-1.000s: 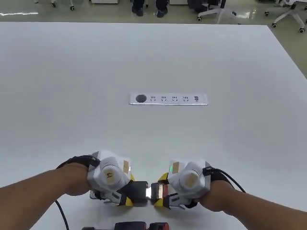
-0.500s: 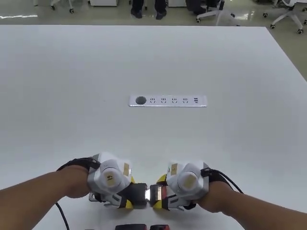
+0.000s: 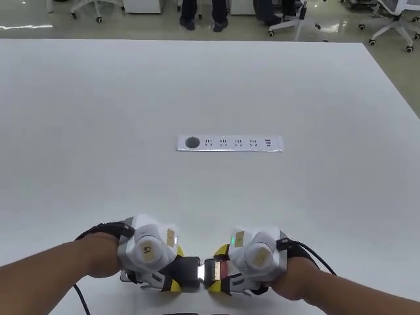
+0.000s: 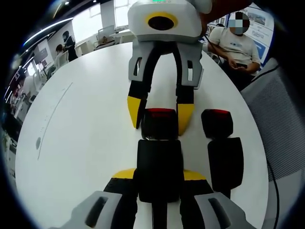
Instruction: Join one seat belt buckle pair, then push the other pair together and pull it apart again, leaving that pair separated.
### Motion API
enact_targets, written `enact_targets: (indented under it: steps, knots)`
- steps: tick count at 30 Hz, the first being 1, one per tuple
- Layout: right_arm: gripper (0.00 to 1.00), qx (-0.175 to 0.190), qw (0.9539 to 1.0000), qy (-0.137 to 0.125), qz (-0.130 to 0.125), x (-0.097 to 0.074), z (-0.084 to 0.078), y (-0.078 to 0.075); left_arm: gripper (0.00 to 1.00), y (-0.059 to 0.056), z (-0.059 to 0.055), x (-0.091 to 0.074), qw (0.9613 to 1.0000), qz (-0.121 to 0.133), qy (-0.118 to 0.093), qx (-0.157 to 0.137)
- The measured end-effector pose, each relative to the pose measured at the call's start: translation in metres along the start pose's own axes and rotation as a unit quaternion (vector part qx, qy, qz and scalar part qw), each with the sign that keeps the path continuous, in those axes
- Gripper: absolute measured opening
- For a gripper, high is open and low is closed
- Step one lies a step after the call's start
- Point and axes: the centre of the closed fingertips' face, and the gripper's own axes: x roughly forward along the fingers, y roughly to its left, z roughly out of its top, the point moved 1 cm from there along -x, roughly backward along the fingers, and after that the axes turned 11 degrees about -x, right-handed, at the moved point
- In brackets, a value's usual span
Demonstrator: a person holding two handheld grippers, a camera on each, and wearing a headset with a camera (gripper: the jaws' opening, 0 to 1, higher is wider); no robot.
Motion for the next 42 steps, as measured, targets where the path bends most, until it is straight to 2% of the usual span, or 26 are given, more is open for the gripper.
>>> enact_targets:
  steps: [15, 23, 30, 35, 42]
  knots:
    - [0.34, -0.008, 1.0000, -0.003, 0.005, -0.001, 0.000, 0.003, 0.35, 0.002, -0.003, 0.001, 1.0000, -0.001, -0.003, 0.000]
    - [0.34, -0.007, 0.9999, 0.005, 0.007, -0.012, -0.012, 0.002, 0.35, 0.002, -0.004, 0.002, 1.0000, 0.000, -0.004, -0.002]
    - [0.34, -0.003, 1.0000, 0.002, 0.004, -0.014, -0.011, 0.003, 0.35, -0.002, -0.001, 0.000, 1.0000, 0.001, -0.004, -0.005]
    - [0.34, 0.003, 1.0000, -0.003, -0.001, -0.020, -0.017, 0.007, 0.35, -0.001, -0.001, 0.001, 1.0000, 0.000, -0.007, -0.006]
    - [0.34, 0.006, 1.0000, -0.004, -0.001, -0.031, -0.030, 0.004, 0.35, -0.001, -0.001, 0.001, 0.9999, 0.000, -0.010, -0.008]
